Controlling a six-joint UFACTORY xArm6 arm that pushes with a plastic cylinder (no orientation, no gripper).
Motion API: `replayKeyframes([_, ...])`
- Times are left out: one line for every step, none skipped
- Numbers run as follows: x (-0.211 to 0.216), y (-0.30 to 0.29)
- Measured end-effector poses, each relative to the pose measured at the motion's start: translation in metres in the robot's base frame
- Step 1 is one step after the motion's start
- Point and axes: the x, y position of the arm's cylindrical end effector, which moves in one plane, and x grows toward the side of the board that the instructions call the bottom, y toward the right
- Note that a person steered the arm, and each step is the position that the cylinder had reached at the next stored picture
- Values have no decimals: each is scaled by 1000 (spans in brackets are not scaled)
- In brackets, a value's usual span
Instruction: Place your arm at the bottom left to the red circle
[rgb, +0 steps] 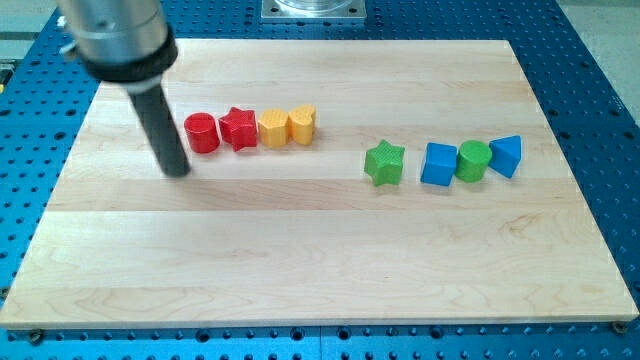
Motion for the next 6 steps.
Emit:
replayKeyframes([-4,-48])
replayKeyframes([-1,-55])
replayKeyframes([50,16])
replayKeyframes([59,27])
replayKeyframes([54,-47])
replayKeyframes([47,-57])
